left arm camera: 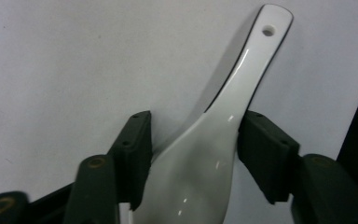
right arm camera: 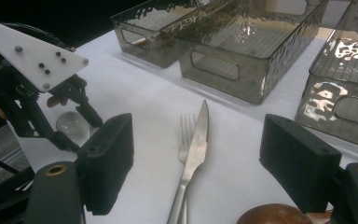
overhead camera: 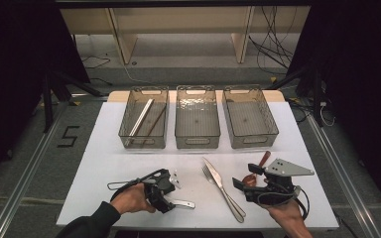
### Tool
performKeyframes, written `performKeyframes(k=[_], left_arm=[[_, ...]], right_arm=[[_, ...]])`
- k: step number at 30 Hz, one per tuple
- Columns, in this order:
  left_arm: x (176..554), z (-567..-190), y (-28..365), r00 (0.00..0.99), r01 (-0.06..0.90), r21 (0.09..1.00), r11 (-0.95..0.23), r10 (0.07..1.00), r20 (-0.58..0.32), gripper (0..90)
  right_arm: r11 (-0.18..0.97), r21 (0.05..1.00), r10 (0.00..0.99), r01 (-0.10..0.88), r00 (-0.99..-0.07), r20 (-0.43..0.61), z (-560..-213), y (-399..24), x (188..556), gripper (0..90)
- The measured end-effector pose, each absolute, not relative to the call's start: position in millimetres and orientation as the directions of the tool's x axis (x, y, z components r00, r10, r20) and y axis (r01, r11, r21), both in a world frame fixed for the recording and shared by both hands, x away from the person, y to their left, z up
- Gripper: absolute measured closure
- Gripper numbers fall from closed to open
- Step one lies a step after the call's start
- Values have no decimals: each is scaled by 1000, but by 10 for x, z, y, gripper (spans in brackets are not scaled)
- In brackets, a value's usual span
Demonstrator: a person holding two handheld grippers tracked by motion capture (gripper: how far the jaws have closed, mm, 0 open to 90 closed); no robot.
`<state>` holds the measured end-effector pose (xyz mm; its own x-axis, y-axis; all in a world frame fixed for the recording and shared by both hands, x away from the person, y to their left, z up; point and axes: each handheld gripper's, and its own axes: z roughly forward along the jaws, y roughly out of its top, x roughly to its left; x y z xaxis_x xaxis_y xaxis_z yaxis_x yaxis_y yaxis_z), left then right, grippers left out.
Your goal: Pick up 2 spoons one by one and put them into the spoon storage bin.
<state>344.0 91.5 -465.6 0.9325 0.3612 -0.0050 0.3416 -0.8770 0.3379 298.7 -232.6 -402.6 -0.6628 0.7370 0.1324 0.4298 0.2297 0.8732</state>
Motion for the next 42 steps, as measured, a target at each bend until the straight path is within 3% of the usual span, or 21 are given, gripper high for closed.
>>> performKeyframes(k=[3, 22, 24, 42], left_arm=[[3452, -4649, 925, 935, 337, 342, -877, 356, -9, 561], [3481, -4590, 896, 934, 333, 349, -876, 357, 5, 778], [3502, -4571, 910, 926, 350, 352, -868, 377, 8, 835], [3599, -4409, 1051, 906, 403, 397, -825, 420, -47, 839]], right_arm=[[230, 873, 737, 429, -663, 132, -4026, -2327, 2985, 267], [231, 875, 736, 426, -664, 129, -4024, -2329, 2981, 267], [231, 875, 737, 427, -663, 129, -4025, -2331, 2981, 267], [226, 874, 739, 430, -660, 134, -4023, -2338, 2981, 268]])
